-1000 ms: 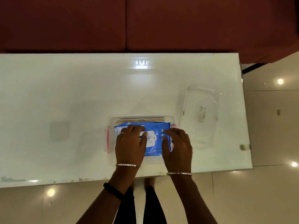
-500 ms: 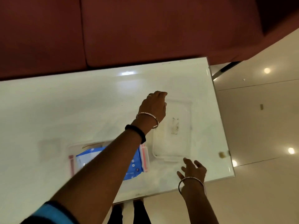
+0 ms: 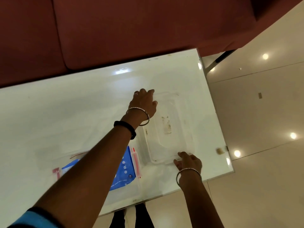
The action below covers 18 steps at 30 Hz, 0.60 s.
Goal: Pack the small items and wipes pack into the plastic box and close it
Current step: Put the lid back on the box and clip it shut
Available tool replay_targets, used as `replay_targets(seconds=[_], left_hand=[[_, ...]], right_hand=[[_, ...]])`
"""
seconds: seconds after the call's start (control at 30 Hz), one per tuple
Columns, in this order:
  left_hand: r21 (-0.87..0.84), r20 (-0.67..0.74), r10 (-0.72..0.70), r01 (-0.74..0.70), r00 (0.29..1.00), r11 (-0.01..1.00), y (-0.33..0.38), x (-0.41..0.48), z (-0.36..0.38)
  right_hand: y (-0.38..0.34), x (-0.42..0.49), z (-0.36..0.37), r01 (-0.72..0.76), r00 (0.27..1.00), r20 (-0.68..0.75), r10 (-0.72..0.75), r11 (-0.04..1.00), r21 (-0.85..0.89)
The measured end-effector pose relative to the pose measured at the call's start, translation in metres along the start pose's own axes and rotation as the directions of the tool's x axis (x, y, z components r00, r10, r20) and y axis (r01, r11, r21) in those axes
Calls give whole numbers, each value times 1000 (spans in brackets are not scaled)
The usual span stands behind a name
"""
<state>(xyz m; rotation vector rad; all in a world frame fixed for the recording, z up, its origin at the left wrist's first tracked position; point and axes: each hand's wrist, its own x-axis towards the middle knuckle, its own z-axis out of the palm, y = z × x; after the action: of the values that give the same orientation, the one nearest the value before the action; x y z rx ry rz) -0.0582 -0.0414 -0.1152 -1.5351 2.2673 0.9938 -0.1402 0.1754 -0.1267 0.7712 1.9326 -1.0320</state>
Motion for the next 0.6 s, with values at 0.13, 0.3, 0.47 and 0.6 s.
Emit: replay_targets(seconds=[0.13,0.3,0.47,0.6], left_hand=[[-232,-250,25,-85,968,969,-17,-30,-21],[-650,-418,-153,-177,895,739,-40,-91,-47],[-932,-259,-316,-151,912,330,-77,-151,-59],[-972,-224,-352,-182,909,149,-113,-198,-56]], right_hand=[[-14,-10,-7,216,976,-40,-214,974,66],[-38,-43,-3,431,898,-24,-440,867,248],[-46,-82,2,317,855,182,-487,765,561],[-36,-107,6,302,819,272,-504,784,543]])
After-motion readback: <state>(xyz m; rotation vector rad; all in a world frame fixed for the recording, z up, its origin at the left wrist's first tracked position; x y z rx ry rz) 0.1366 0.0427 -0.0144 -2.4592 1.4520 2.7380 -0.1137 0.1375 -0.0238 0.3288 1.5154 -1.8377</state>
